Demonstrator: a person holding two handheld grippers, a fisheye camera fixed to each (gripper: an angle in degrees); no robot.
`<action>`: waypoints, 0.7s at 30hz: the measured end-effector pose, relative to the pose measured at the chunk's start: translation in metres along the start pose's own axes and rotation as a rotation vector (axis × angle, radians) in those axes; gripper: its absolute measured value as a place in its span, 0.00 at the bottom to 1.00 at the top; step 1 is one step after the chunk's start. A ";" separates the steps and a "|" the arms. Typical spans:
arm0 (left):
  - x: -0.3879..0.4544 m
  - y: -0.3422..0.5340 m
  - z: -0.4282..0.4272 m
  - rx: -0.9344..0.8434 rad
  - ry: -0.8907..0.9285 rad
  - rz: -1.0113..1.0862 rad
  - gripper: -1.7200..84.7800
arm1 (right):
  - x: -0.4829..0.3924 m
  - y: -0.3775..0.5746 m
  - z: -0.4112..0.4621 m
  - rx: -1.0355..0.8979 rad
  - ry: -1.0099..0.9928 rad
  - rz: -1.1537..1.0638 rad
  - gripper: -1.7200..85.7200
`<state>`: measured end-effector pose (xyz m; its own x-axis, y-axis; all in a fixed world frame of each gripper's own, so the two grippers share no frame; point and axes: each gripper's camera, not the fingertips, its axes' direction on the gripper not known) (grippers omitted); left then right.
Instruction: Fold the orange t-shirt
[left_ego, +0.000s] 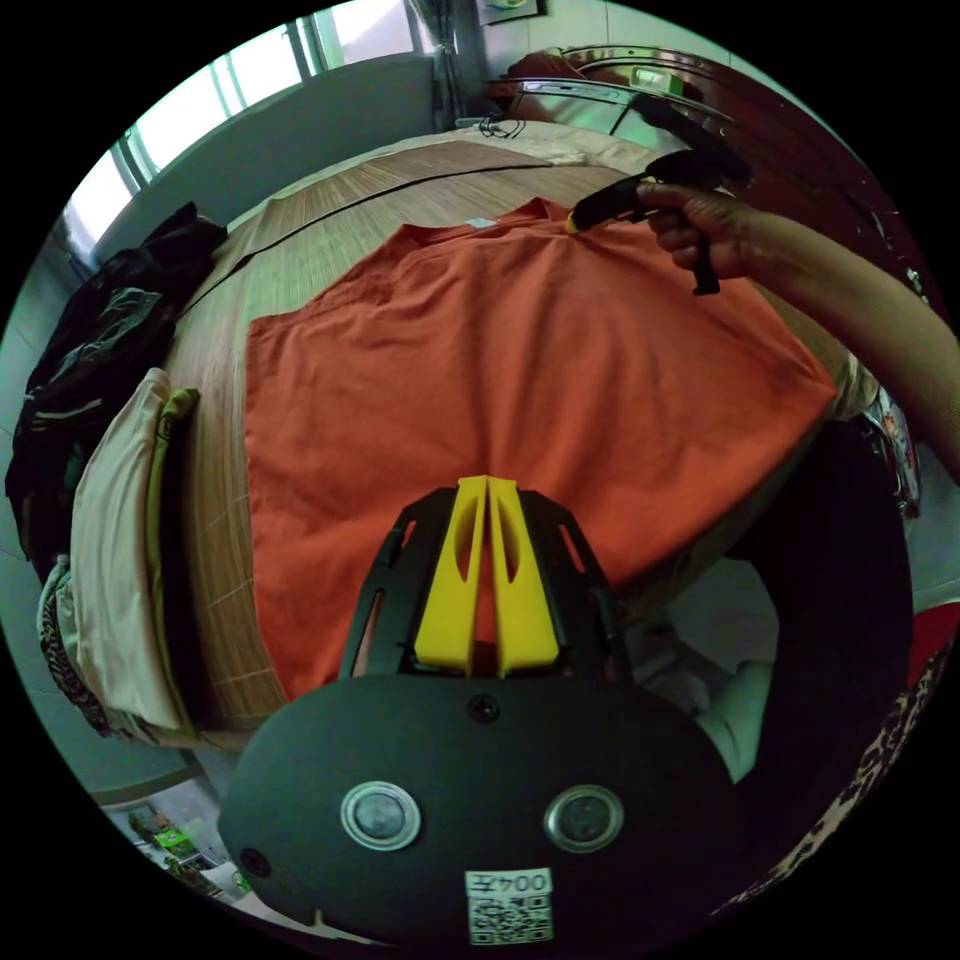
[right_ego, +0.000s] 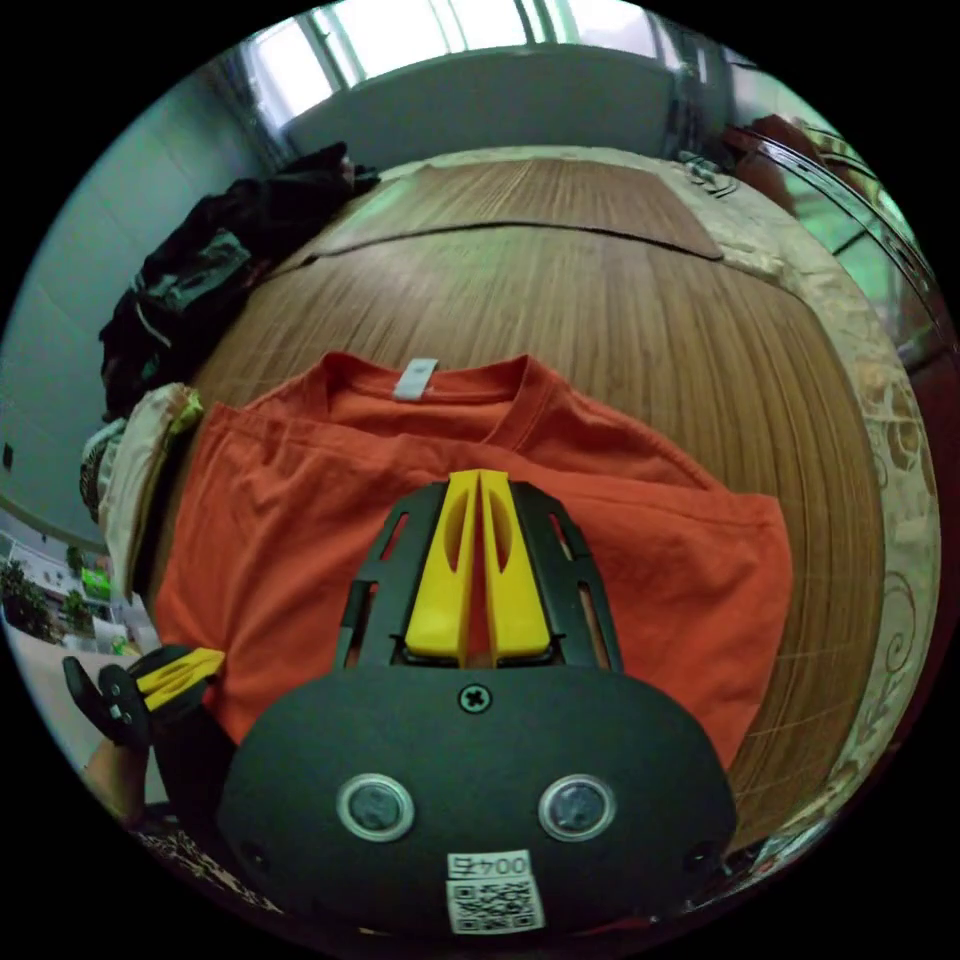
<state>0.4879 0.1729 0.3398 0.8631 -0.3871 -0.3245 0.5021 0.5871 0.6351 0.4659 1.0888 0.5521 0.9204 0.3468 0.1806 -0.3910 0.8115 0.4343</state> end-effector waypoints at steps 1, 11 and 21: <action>-0.001 -0.002 0.001 -0.001 -0.003 0.005 0.03 | 0.000 0.002 -0.005 0.030 -0.035 0.013 0.01; -0.014 -0.019 0.008 -0.011 -0.020 0.025 0.03 | -0.066 -0.015 0.017 0.012 0.035 -0.105 0.01; -0.061 -0.032 -0.006 0.016 0.162 -0.134 0.02 | -0.089 0.001 -0.007 0.015 0.013 -0.172 0.01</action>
<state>0.4197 0.1820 0.3352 0.7871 -0.3404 -0.5144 0.6128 0.5263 0.5895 0.3832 1.0624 0.5304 0.9735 0.2099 0.0909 -0.2277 0.8524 0.4707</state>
